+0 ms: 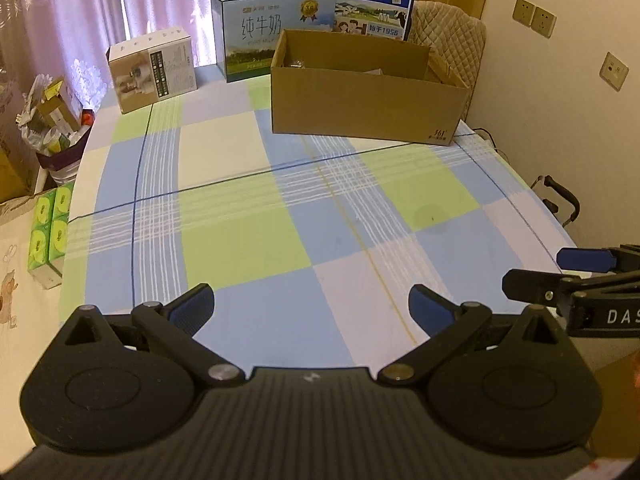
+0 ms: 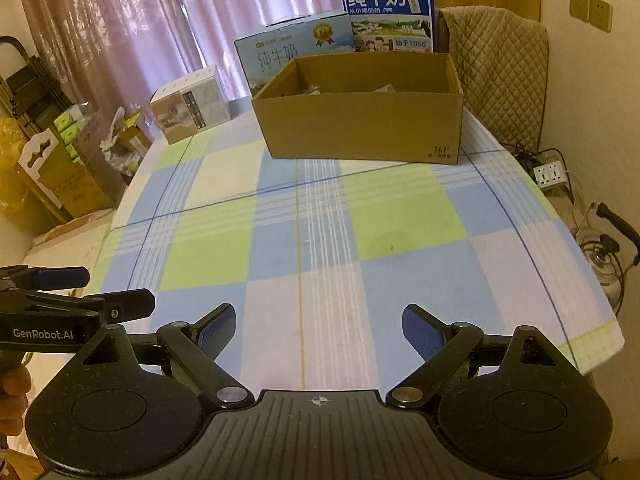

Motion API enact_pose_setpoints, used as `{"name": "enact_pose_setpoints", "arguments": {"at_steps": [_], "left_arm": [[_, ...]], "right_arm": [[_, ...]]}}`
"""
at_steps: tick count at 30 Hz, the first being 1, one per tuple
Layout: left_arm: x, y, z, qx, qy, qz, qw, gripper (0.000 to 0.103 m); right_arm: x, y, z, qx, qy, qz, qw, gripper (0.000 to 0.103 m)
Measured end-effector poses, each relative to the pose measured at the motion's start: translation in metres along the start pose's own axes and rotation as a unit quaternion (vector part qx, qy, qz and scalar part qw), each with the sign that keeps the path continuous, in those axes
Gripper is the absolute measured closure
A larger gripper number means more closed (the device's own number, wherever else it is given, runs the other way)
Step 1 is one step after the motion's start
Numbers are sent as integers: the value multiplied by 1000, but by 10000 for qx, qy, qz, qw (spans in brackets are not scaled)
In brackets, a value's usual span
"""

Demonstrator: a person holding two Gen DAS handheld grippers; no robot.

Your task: Organize objects

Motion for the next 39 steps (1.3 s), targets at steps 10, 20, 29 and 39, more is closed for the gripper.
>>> {"name": "enact_pose_setpoints", "arguments": {"at_steps": [10,20,29,39], "left_arm": [[7,14,12,-16,-18,76,10000,1],[6,16,16,-49,-22,81,10000,1],[7,15,14,-33,-30,102,9999,1],[5,8,5,-19,8,97,10000,1]], "right_arm": [[10,12,6,35,5,56,10000,15],[15,16,5,68,6,63,10000,15],[16,16,3,80,2,65,9999,15],[10,8,-7,144,14,27,9999,15]]}}
Point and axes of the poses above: each gripper's, at about its wrist camera, not at the fingertips, and z roughly against the way its jaws point, x to its left, y to its underside, the point moved 10 cm from there along -z, roughly the way its jaws point, and after that the axes turned 8 degrees about y, right-handed, at the moved point
